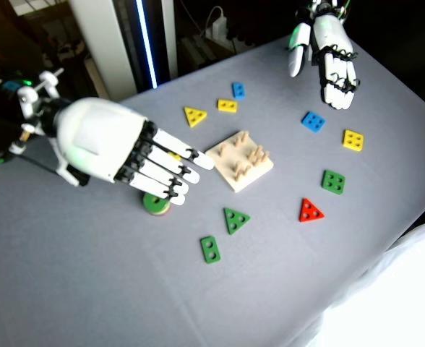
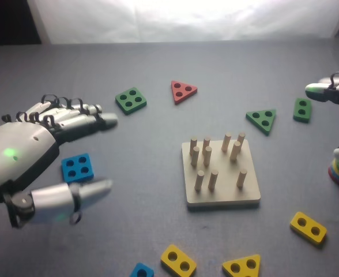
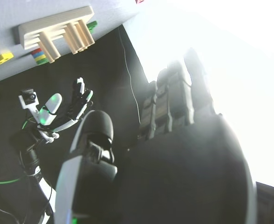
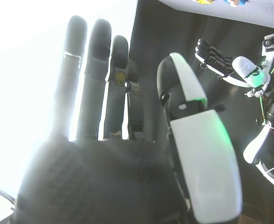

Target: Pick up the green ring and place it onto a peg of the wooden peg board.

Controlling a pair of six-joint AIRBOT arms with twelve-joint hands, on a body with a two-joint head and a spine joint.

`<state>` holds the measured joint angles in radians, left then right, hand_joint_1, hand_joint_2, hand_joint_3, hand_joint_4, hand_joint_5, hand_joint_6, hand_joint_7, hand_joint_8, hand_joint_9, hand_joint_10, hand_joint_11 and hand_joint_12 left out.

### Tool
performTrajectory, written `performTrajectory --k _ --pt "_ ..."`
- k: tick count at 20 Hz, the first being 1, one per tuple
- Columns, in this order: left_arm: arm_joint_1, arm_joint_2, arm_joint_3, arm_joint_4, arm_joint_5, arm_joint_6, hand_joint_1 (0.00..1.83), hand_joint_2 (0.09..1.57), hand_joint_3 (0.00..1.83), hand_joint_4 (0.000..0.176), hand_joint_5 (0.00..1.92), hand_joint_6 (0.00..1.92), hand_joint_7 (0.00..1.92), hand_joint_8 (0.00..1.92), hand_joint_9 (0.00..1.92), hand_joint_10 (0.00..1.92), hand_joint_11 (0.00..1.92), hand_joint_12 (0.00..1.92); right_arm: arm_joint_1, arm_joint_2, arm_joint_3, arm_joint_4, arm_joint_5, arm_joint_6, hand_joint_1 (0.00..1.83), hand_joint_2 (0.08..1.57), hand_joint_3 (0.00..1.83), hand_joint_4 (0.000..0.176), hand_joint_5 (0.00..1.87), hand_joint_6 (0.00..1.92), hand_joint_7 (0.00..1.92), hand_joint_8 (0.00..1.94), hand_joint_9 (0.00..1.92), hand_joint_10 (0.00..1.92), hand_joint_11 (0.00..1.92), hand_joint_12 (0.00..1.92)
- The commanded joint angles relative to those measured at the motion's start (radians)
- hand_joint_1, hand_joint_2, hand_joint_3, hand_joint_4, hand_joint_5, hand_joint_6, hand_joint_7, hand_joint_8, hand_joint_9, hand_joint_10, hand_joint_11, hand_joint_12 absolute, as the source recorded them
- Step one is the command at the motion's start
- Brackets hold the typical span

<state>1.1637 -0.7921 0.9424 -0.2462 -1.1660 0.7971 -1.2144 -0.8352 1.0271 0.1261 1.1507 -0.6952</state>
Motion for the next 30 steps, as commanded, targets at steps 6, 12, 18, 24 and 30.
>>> performTrajectory --k 6,12,18,24,30 --pt "-0.007 -0.009 0.002 0.014 -0.119 -0.003 0.83 1.02 0.00 0.087 0.46 0.00 0.30 0.00 0.26 0.00 0.00 0.92 0.007 0.000 0.025 0.020 0.064 0.002 0.71 1.09 0.00 0.119 0.23 0.00 0.20 0.00 0.24 0.00 0.00 0.83" --pt "-0.007 -0.010 0.005 0.016 -0.114 -0.003 0.85 1.01 0.00 0.090 0.45 0.00 0.30 0.00 0.26 0.00 0.00 0.89 0.007 -0.008 0.061 0.015 -0.082 -0.003 0.90 0.91 0.00 0.119 0.23 0.00 0.18 0.00 0.23 0.00 0.00 0.84" --pt "-0.007 -0.014 0.007 0.018 -0.111 -0.004 0.83 1.02 0.00 0.077 0.46 0.00 0.30 0.00 0.27 0.00 0.00 0.86 0.018 -0.053 0.111 0.018 -0.190 -0.011 0.96 0.87 0.00 0.116 0.27 0.00 0.28 0.01 0.30 0.01 0.02 0.91" --pt "-0.008 -0.018 0.008 0.019 -0.111 -0.005 0.82 1.03 0.00 0.068 0.47 0.00 0.32 0.00 0.29 0.00 0.00 0.86 0.065 -0.092 0.143 0.012 -0.316 -0.082 1.01 0.93 0.00 0.069 0.40 0.00 0.47 0.00 0.51 0.01 0.23 0.96" --pt "-0.007 -0.019 0.006 0.019 -0.112 -0.007 0.83 1.02 0.00 0.085 0.46 0.00 0.31 0.00 0.27 0.00 0.00 0.88 0.079 -0.095 0.146 0.009 -0.344 -0.112 1.14 1.00 0.00 0.003 0.66 0.01 0.69 0.03 0.80 0.08 0.21 1.47"
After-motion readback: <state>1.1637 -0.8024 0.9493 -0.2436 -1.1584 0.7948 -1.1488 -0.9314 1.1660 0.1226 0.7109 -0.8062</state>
